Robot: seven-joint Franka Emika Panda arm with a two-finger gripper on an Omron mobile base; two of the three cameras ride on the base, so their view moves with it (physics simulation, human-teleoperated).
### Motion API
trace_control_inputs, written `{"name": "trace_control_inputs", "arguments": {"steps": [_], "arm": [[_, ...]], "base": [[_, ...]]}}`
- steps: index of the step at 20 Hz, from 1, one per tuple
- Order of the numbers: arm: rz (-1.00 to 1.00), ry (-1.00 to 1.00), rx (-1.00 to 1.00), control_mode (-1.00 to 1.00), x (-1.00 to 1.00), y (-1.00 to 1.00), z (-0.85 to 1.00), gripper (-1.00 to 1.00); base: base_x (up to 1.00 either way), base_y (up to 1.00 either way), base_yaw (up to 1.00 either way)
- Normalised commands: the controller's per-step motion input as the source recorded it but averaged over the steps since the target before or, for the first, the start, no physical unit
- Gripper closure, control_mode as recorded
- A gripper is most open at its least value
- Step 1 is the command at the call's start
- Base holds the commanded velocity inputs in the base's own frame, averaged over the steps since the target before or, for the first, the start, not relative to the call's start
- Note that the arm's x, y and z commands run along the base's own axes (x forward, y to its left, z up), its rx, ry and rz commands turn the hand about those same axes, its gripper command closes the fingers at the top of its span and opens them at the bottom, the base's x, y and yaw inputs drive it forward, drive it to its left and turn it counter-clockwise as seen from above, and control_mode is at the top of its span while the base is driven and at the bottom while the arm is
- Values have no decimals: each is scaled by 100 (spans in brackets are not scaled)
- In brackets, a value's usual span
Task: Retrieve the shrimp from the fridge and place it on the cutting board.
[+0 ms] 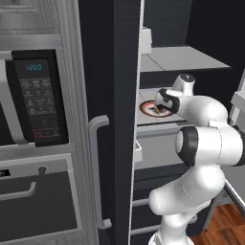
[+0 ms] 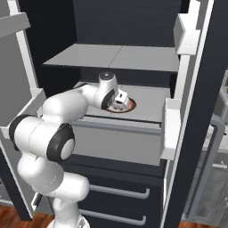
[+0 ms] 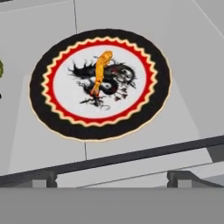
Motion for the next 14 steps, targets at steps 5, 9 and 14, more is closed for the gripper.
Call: {"name": "trace_control_inputs", "arguments": {"steps": [5,9,14], "arm": [[0,0,0,-100,40,-1,-13,-100],[0,0,0,-100,36,0,-16,-100],[0,0,0,-100,32,0,-15,-100]], "base": [[0,0,0],[0,0,0],[0,0,0]]}}
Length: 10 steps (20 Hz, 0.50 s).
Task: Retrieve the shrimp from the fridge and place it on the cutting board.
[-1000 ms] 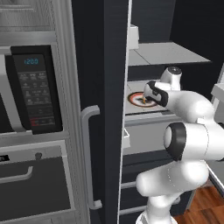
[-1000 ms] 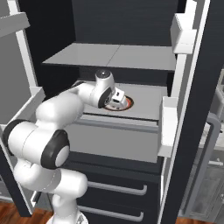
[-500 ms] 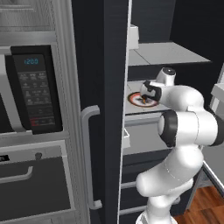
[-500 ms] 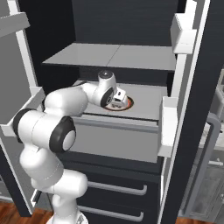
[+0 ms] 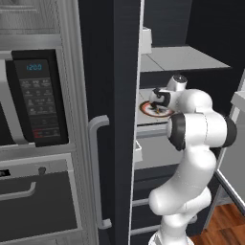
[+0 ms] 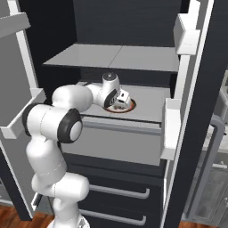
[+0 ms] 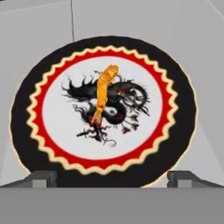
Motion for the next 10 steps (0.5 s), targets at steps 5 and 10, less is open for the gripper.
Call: {"name": "trace_control_inputs", "arguments": {"steps": [5,10], "arm": [[0,0,0,-100,30,-2,-14,-100],[0,0,0,-100,33,-5,-16,-100]], "base": [[0,0,0],[0,0,0]]}}
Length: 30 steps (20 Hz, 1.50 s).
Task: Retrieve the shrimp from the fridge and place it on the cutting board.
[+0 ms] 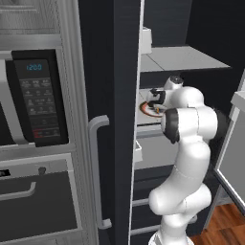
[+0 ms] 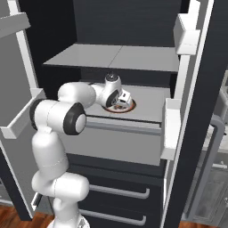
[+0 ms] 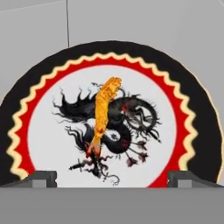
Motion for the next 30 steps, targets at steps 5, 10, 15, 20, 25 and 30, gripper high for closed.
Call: {"name": "trace_control_inputs", "arguments": {"steps": [5,10,15,20,25,30], "arm": [[0,0,0,-100,36,-8,-17,-100],[0,0,0,-100,36,-6,-16,-100],[0,0,0,-100,40,0,-14,-100],[0,0,0,-100,35,-2,-17,-100],[0,0,0,-100,23,0,-21,100],[0,0,0,-100,7,0,-25,100]], "base": [[0,0,0],[0,0,0],[0,0,0],[0,0,0],[0,0,0],[0,0,0]]}}
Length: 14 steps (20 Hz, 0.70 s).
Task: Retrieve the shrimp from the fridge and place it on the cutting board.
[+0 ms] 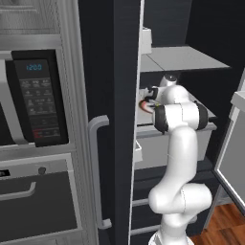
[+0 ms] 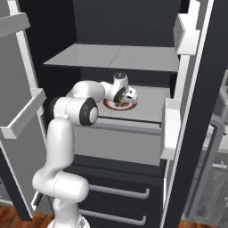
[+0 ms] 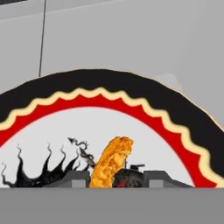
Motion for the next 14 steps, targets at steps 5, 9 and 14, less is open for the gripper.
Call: {"name": "trace_control_inputs", "arguments": {"steps": [5,9,14], "arm": [[0,0,0,-100,0,0,-27,100],[0,0,0,-100,0,0,-15,100],[0,0,0,-100,-1,0,0,100]], "base": [[0,0,0],[0,0,0],[0,0,0]]}}
